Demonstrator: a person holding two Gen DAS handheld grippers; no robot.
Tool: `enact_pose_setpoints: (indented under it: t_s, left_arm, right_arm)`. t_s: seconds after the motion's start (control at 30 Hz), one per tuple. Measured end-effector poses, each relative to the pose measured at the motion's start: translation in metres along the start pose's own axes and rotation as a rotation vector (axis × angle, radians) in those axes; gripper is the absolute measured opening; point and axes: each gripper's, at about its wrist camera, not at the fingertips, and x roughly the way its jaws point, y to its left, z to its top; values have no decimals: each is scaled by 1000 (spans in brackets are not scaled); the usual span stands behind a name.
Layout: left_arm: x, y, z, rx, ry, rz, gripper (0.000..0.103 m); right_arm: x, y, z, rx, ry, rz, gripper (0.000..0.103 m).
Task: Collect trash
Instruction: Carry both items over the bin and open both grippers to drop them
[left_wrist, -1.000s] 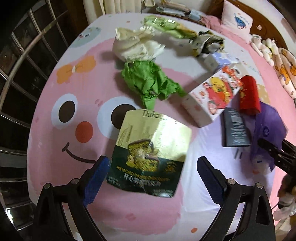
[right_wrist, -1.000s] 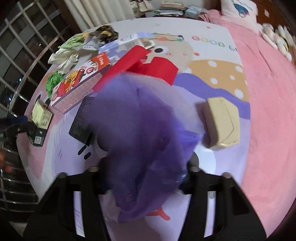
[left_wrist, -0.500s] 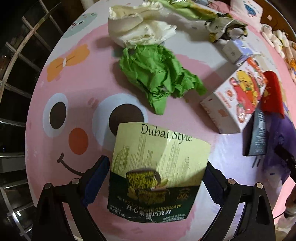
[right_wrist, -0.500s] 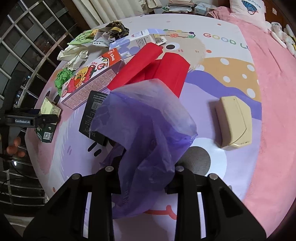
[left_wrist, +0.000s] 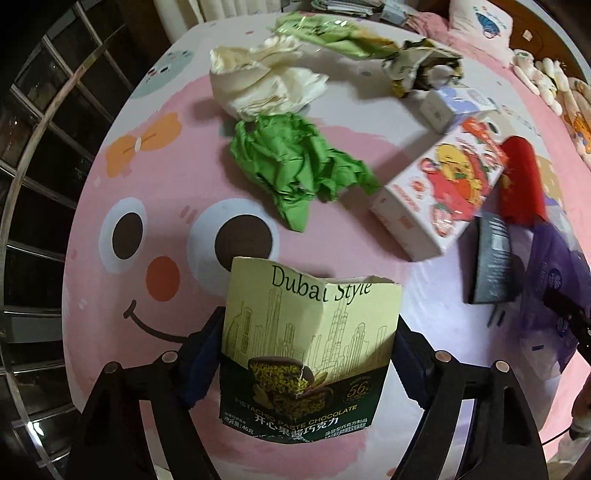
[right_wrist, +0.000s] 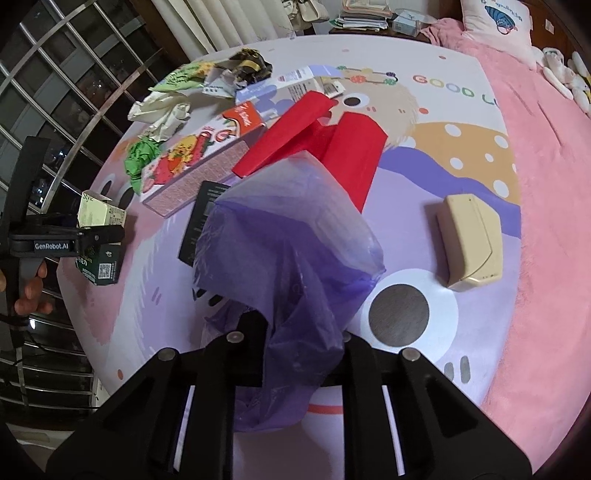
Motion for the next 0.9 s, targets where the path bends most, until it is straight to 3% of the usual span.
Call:
enact_pose_setpoints:
  t_s: [0.33,0.5,0.9]
  left_arm:
    - [-49,-14,-34,44,-64,-59,81]
    - [-87,-20,-67,75,-118,-95,81]
    - [-161,18,-162,196,-226,-198,81]
  right_arm:
    - [-38,29,-21,0,-60,-11,11]
    - [-55,55,-42,5,-83,-24,11]
    - [-103,153,-129,94,-172,-101,11]
